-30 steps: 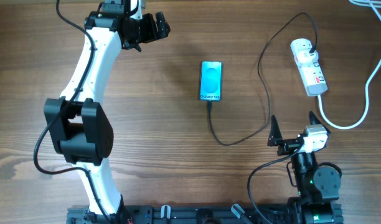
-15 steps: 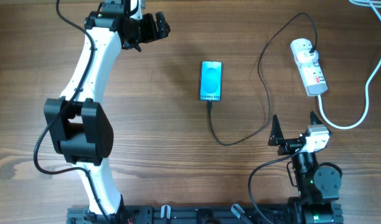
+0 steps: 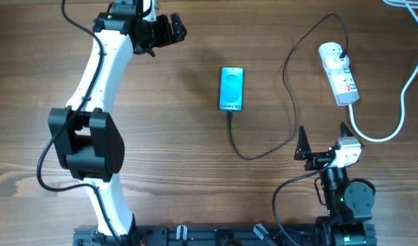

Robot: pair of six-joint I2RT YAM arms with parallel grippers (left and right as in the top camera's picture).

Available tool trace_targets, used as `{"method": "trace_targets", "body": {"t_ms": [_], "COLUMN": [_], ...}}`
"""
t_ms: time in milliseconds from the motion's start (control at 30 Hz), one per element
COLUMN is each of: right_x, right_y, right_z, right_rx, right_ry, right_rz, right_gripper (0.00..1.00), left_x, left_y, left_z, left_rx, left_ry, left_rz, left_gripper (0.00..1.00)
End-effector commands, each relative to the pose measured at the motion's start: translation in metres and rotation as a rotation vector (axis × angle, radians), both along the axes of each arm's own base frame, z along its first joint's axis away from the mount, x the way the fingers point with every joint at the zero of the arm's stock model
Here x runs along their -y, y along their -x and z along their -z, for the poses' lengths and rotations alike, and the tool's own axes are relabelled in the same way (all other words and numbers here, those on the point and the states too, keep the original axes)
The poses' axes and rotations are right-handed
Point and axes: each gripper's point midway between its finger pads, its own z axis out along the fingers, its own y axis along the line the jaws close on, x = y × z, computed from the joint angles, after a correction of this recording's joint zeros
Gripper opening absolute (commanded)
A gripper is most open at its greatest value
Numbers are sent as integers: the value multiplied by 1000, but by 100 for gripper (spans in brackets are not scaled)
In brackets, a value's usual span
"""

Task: Plug charger to phone and switch on socket

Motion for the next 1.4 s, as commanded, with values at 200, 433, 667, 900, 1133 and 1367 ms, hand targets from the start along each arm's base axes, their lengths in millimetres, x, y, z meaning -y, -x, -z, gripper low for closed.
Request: {"method": "trace_targets", "body": {"t_ms": [200, 433, 667, 900, 1133, 1367], "right_x": [-1, -1, -1, -1, 0, -1], "right_y": [1, 1, 1, 1, 1, 1], "right_z": [-3, -3, -3, -3, -3, -3], "right_rx": [15, 15, 15, 14, 14, 15], "right_ry": [-20, -20, -20, -20, -20, -20], "right_rz": [-5, -5, -5, -5, -5, -5], "right_gripper": [100, 100, 100, 100, 100, 100], "left_x": [-3, -3, -6, -3, 0, -23], "left_y": [0, 0, 3, 20, 36, 72], "left_z": [3, 3, 7, 5, 3, -11], "left_rx": [-2, -2, -22, -45, 50, 74], "left_ry": [-11, -11, -23, -84, -143, -210], "left_rz": [2, 2, -5, 23, 127, 76], "left_gripper": [100, 100, 100, 100, 100, 100]}}
